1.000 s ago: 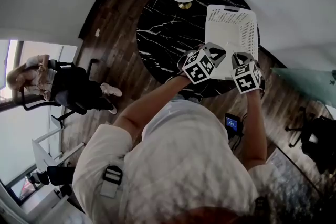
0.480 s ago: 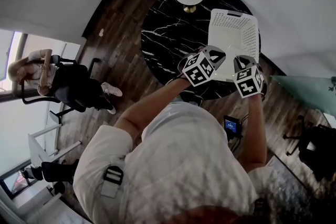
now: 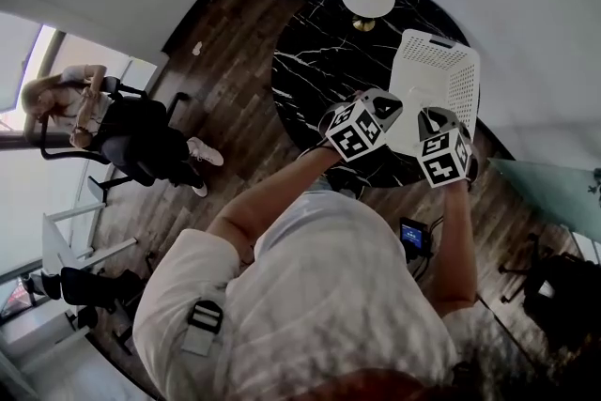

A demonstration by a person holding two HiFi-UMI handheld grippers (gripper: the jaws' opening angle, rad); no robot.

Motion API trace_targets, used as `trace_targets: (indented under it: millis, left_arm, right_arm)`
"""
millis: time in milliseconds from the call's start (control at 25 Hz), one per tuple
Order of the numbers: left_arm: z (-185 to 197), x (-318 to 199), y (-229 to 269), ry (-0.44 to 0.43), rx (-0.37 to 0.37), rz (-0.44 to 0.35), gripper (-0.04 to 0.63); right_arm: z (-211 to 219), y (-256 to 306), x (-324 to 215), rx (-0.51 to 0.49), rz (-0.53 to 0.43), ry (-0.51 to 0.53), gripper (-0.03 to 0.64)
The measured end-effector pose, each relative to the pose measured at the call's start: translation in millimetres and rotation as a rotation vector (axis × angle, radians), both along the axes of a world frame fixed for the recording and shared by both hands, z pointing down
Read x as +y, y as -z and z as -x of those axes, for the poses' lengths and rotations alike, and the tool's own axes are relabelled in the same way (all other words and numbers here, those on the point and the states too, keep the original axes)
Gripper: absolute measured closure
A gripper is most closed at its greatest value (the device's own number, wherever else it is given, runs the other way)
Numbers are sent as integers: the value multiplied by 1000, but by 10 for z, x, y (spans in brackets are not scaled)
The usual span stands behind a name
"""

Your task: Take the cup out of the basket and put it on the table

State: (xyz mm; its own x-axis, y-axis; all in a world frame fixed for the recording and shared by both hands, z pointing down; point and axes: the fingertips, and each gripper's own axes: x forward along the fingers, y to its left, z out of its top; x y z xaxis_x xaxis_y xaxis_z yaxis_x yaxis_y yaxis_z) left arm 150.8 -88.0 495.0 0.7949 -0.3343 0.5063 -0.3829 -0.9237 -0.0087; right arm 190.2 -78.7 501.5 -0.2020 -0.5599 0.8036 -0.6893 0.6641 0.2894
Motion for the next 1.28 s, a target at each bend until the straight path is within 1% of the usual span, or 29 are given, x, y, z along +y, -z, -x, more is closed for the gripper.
trace_targets:
  millis: [400, 680, 1000, 1120, 1280]
  left_arm:
    - [436, -44, -65, 85, 0, 8, 589]
    - [761, -66, -118, 139, -9, 12, 589]
    - [1228, -47, -184, 229, -18, 27, 589]
    - [1376, -33, -210, 256, -24, 36, 589]
    - [1475, -35, -271, 272, -26, 52, 589]
  right_arm:
    - [501, 107, -12, 4, -33, 98, 592]
    - [881, 92, -32, -6, -27, 172, 592]
    - [1345, 40, -47, -18, -12, 266, 592]
    - [1471, 4, -34, -19, -2, 293, 592]
    - [1560, -65, -34, -14, 18, 313, 592]
